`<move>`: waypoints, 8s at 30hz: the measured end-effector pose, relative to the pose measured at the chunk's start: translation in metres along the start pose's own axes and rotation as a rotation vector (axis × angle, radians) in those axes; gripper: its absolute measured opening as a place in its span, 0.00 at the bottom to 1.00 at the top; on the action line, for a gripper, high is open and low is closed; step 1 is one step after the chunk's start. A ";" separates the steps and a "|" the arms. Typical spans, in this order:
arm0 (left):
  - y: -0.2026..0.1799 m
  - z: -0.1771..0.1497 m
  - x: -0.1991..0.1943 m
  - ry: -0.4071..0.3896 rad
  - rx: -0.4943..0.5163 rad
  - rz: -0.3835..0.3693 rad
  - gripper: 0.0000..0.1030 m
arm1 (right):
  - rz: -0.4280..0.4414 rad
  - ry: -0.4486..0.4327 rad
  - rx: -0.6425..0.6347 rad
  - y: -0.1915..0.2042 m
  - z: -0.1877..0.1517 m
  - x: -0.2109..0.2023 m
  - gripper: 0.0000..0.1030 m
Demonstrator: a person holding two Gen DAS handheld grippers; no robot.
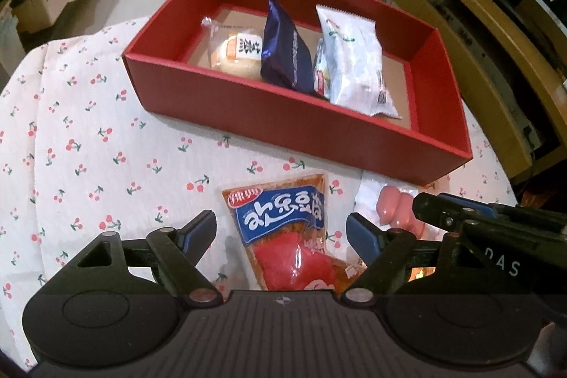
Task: Organize snacks
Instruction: 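Grasp the red-blue snack bag with the left tool while the right tool grasps the sausage pack, then lift the snack bag and sausage pack toward the red box, then lower the snack bag and sausage pack into the red box and open both tools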
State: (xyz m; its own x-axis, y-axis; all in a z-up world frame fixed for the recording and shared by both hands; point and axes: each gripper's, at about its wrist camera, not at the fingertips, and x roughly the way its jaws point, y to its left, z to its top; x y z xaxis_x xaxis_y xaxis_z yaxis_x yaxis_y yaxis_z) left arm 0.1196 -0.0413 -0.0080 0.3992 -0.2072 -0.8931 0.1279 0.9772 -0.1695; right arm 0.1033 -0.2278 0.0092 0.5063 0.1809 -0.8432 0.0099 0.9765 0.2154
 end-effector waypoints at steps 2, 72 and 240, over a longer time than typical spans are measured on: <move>0.000 -0.001 0.003 0.008 0.001 0.002 0.83 | 0.006 0.013 0.007 -0.002 -0.001 0.003 0.39; 0.016 -0.014 0.021 0.076 0.118 0.085 0.78 | 0.026 0.149 -0.291 0.004 -0.004 0.052 0.83; -0.014 0.008 0.024 -0.005 0.184 0.033 0.37 | 0.024 0.040 -0.264 -0.034 -0.028 0.010 0.84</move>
State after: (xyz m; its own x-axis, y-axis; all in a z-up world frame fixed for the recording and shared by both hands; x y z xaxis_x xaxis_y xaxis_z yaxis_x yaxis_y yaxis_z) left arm 0.1343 -0.0605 -0.0239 0.4107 -0.1762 -0.8946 0.2786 0.9585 -0.0608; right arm 0.0836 -0.2560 -0.0200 0.4692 0.2034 -0.8593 -0.2291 0.9678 0.1039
